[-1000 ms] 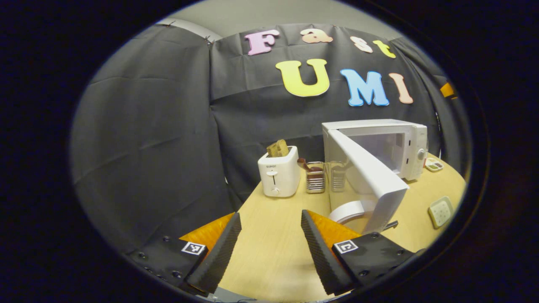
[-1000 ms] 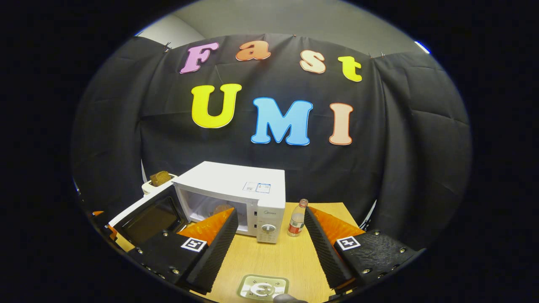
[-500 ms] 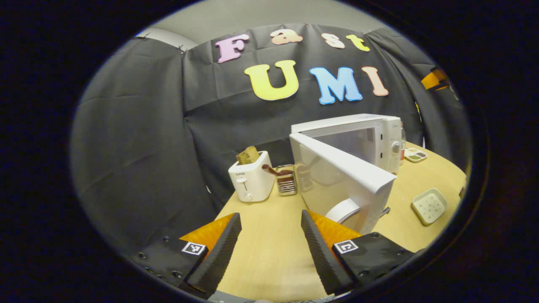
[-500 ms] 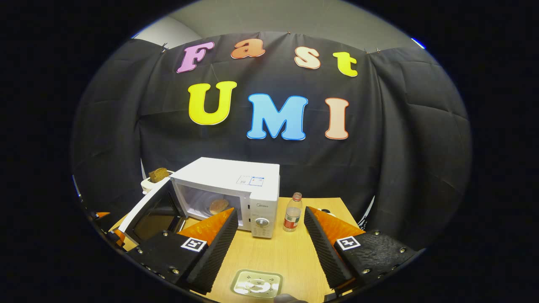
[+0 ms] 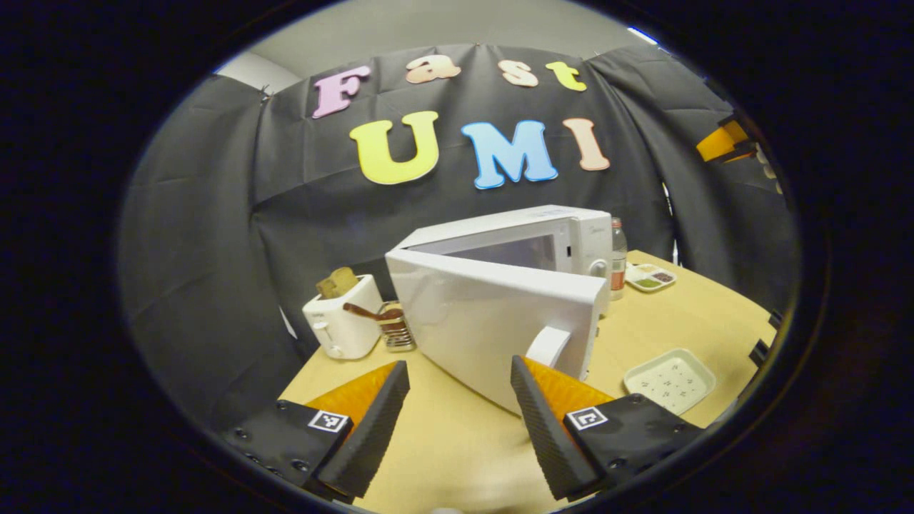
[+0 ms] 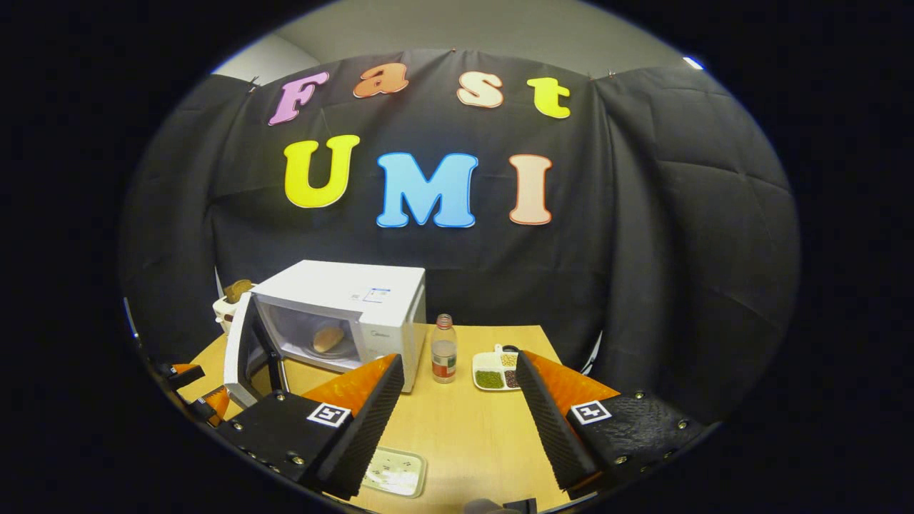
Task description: Open the microwave oven with the left hand, put the food in, and close the microwave oven.
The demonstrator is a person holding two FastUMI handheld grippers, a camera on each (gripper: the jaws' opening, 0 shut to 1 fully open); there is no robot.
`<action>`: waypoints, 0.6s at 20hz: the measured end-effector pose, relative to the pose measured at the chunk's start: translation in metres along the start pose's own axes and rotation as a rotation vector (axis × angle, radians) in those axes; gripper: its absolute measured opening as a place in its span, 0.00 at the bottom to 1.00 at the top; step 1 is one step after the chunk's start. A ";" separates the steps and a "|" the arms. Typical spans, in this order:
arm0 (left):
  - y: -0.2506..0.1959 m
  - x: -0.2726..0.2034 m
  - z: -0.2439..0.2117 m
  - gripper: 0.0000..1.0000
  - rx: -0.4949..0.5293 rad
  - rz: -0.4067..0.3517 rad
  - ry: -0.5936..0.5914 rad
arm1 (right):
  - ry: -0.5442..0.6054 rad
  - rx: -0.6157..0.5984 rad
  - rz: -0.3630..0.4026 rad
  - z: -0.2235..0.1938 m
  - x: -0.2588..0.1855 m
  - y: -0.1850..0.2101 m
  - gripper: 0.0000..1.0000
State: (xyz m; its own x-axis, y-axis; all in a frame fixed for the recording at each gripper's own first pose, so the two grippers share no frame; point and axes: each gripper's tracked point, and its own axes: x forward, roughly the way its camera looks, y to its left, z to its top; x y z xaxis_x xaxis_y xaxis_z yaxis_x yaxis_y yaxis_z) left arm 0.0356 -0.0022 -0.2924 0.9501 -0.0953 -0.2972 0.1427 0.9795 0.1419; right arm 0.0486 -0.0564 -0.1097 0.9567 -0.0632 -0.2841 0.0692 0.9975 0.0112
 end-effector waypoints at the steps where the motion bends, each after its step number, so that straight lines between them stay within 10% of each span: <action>1: -0.011 0.006 0.001 0.95 0.007 -0.012 0.002 | 0.006 0.004 -0.011 -0.002 -0.001 -0.011 0.96; 12: -0.085 0.085 0.035 0.96 0.018 -0.102 -0.019 | 0.048 0.051 -0.146 -0.018 -0.002 -0.104 0.96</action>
State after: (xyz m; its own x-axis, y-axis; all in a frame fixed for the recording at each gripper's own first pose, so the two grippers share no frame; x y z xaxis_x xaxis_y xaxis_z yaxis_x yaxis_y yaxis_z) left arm 0.1143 -0.0996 -0.2963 0.9356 -0.1977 -0.2925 0.2435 0.9613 0.1292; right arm 0.0347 -0.1590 -0.1274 0.9207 -0.2051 -0.3319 0.2222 0.9749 0.0142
